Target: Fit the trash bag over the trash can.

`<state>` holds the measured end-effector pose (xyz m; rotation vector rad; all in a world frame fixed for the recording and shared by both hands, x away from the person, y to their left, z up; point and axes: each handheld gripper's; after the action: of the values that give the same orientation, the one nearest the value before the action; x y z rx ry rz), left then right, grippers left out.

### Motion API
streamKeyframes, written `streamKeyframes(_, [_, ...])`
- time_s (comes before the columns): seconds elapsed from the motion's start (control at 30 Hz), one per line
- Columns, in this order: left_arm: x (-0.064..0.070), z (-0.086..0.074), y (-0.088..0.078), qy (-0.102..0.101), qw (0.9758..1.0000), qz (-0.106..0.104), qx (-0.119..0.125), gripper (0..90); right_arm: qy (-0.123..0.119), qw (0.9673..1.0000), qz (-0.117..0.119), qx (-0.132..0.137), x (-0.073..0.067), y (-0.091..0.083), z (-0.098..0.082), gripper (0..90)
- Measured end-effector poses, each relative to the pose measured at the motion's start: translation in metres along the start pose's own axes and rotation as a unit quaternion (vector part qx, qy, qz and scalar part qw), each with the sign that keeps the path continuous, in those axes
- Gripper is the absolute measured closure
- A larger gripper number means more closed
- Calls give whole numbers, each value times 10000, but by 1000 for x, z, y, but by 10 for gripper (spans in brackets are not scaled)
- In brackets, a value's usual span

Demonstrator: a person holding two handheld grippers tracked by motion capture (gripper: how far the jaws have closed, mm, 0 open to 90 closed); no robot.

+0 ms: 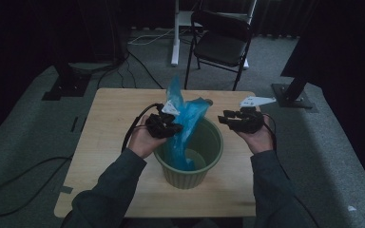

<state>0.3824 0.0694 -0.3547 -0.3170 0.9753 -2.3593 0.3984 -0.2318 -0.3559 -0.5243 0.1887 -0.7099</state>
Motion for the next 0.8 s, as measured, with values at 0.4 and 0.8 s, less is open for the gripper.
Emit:
streamKeyframes(0.4, [2,-3,1,65,10000,-29,-64,849,3,9992,386,83,-10,23,24,548])
streamKeyframes(0.8, [3,-4,0,56,9999,-80,-21,819,38,9979,645,-68,-17,39,28,746])
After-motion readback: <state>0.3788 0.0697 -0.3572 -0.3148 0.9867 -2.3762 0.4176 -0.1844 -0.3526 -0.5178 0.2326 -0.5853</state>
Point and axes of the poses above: each handheld gripper's, and its own axes: y roughly forward along the jaws, z roughly out of its top, x roughly to its right, and after that the axes turned 3 degrees about -y, right-handed
